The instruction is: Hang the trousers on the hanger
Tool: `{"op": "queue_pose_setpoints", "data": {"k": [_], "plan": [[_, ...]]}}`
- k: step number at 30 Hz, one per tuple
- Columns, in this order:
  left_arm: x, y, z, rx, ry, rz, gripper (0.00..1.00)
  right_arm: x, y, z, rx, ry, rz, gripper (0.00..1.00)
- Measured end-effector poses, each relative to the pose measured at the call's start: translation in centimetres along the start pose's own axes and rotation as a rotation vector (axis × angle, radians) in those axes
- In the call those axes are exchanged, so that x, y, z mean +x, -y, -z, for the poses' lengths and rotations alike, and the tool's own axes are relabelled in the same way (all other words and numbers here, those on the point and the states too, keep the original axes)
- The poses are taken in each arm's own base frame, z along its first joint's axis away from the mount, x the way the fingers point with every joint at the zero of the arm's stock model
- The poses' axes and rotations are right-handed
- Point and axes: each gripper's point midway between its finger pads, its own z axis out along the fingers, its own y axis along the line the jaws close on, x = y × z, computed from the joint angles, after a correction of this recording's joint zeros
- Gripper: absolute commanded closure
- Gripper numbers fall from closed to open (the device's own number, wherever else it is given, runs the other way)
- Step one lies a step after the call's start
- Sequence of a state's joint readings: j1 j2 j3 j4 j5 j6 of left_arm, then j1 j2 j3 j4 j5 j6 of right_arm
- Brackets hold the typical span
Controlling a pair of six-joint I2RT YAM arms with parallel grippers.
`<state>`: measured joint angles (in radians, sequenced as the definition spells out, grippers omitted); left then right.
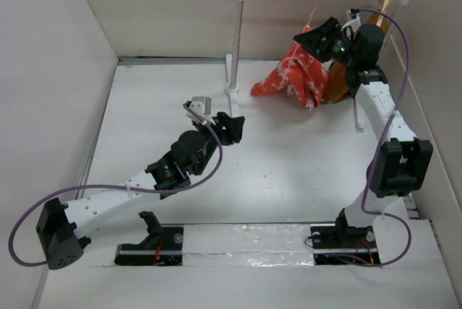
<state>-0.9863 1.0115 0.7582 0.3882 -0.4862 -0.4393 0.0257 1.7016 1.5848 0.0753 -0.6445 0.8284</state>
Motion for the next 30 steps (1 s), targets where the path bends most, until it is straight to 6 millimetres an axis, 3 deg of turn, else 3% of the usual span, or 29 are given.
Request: {"op": "queue_pose_setpoints", "data": {"k": [6,11,15,18,25,30], "plan": [[-1.2,-0.8,1.1,-0.03,0.018,0.006,0.44,-1.5,-4.9,4.3,-0.048,0.099,0.155,0.0],[-2.4,-2.0,2.3,-0.079,0.042,0.014,0.44,0.3,-6.4,7.9,-0.076,0.132,0.218,0.0],[-2.9,-3.0,3.2,-0.115,0.046,0.021,0.43,3.8,-5.9,10.4,-0.061,0.122,0.243,0.0],[-3.0,-3.4,3.9,-0.122,0.048,0.044,0.44,7.5,-6.0,12.5,-0.069,0.102,0.281,0.0],[-0.6,-6.1,6.3,-0.154,0.0,0.081,0.44,16.6,-7.4,17.9,-0.157,0.019,0.414,0.0],[2.7,-9.5,9.0,-0.182,-0.034,0.117,0.44,19.9,-4.3,20.9,-0.082,0.017,0.473,0.0]]}}
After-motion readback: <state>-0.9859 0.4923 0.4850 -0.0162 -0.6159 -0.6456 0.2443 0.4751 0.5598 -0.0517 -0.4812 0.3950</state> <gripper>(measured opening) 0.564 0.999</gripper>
